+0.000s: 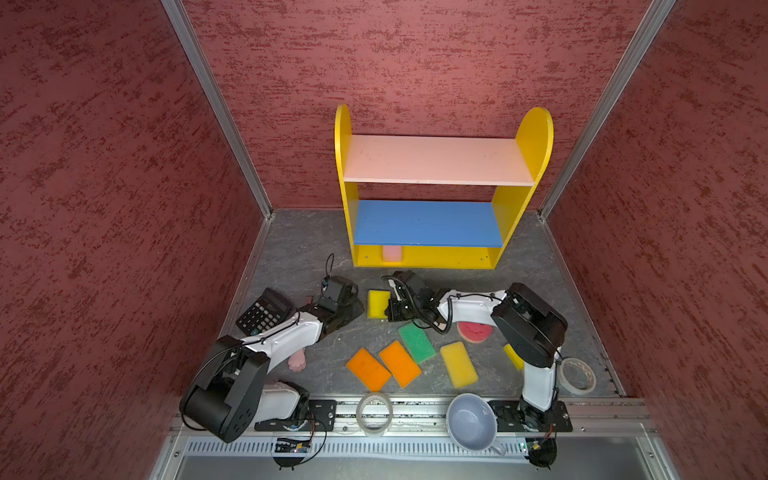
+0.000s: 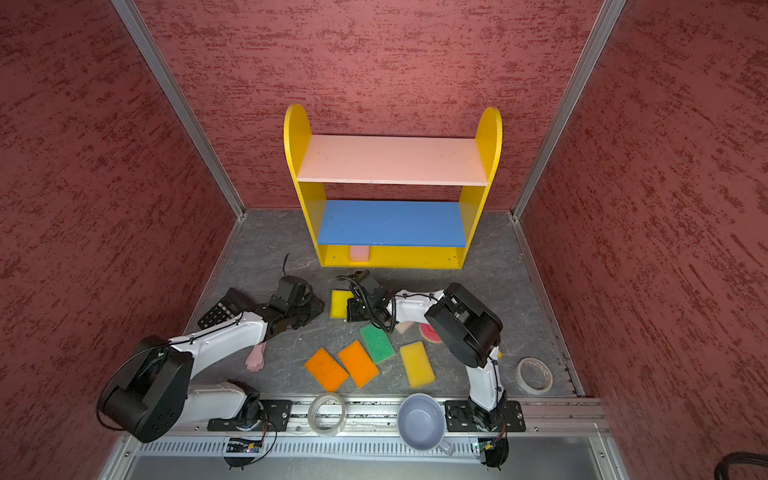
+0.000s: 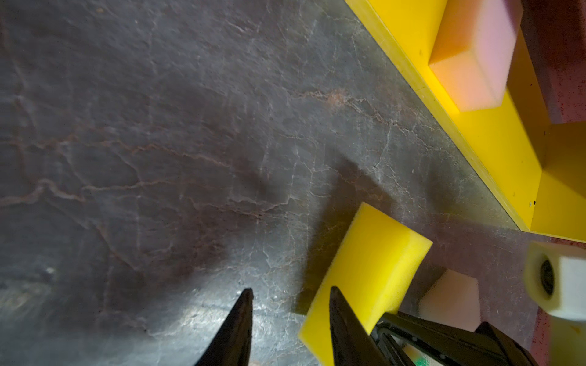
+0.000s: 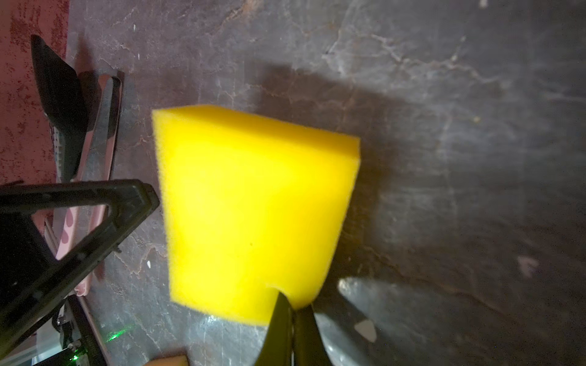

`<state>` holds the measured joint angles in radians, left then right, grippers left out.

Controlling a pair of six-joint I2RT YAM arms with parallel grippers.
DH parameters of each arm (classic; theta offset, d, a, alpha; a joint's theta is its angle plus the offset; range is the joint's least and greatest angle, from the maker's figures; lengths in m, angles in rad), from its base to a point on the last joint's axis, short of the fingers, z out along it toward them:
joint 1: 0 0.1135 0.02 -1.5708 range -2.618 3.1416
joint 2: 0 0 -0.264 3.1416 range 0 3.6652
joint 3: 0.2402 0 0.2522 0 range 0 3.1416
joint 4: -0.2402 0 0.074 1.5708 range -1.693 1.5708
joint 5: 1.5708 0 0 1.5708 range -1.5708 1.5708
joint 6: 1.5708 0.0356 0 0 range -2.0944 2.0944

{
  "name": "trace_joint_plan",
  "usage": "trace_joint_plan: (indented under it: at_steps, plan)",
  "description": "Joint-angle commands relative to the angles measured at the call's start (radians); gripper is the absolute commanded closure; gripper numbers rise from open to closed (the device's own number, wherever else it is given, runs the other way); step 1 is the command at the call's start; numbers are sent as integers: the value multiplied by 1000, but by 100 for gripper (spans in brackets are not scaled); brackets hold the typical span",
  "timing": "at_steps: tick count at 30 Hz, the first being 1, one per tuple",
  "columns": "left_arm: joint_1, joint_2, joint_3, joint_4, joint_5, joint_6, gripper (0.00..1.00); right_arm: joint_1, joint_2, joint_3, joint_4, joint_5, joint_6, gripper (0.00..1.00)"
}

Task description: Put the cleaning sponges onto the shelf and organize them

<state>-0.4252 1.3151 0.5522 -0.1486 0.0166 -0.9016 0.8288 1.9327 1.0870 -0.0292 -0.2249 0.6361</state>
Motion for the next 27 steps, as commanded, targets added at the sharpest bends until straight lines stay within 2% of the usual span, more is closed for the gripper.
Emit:
trace_joint_plan:
  at_steps: [1,6,13,18,27]
  plan:
    - [12,-11,-5,11,6,3,59,-3,-43,31,-43,87,-64,100]
    - [26,-37,-12,2,3,4,58,-35,-132,20,-108,226,-176,100]
    - [38,-81,-9,-40,-18,19,56,-170,-219,-51,-102,300,-247,100]
    - [42,-89,-3,-59,-25,17,55,-248,-202,-67,-38,317,-281,100]
    - [40,-101,-24,-66,-29,-5,53,-292,-132,-51,85,366,-283,100]
